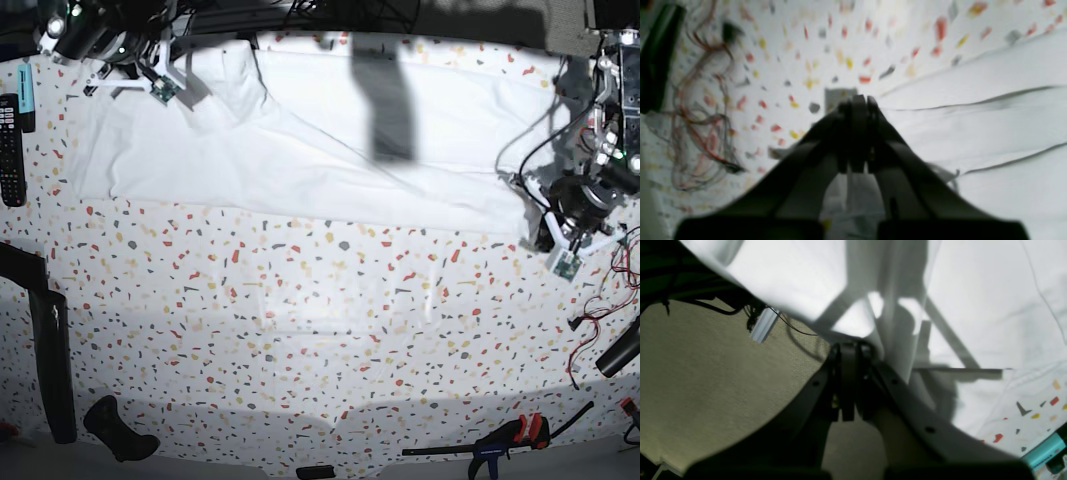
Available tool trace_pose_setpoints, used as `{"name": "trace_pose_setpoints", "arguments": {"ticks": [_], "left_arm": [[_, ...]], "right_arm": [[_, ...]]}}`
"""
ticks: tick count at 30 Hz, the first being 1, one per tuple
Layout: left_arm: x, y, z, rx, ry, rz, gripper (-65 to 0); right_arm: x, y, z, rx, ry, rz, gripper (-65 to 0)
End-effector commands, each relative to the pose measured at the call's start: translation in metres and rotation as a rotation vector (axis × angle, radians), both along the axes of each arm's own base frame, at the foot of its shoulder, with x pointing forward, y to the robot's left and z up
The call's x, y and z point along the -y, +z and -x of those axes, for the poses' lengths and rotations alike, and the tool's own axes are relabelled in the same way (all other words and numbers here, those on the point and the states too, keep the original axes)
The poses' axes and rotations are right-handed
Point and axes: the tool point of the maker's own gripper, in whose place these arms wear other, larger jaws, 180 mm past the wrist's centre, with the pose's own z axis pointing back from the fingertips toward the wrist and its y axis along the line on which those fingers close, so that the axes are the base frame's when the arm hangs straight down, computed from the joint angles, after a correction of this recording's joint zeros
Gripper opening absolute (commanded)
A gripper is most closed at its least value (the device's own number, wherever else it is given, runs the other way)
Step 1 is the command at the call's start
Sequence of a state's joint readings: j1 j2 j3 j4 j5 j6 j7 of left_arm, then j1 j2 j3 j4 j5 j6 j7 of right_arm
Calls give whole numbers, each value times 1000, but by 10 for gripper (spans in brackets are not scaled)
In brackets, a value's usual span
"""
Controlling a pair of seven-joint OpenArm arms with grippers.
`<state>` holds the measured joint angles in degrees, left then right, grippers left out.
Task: Fold the T-shirt properly
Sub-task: 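Move both grippers to the collar edge of the folded band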
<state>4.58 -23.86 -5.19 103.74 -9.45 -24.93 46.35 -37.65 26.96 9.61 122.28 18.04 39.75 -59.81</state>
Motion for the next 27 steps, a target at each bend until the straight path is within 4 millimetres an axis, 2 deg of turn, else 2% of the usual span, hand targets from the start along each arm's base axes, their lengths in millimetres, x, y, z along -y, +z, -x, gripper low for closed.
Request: {"name": "trace_pose_setpoints", "arguments": {"ticks": [1, 5, 9, 11, 18, 23, 27], "left_arm": [[0, 22, -7, 58, -10, -22, -650], [5, 41, 0, 52, -19, -73, -650], [6, 46, 5, 54, -26, -88, -650], [2, 42, 10, 36, -32, -104, -650], [-30, 19, 45, -81, -67, -231, -650], [-24, 15, 57, -89, -132, -180, -650], [-30, 8, 66, -136, -133, -196, -650]], "right_arm": [[1, 5, -4, 26, 17, 14, -650], [7, 5, -5, 31, 19, 45, -650], [14, 7, -7, 40, 5, 64, -650], [21, 9, -10, 51, -14, 79, -650], [49, 20, -20, 95, -99, 129, -650], [50, 21, -20, 96, -116, 132, -650], [53, 20, -19, 90, -136, 140, -650]]}}
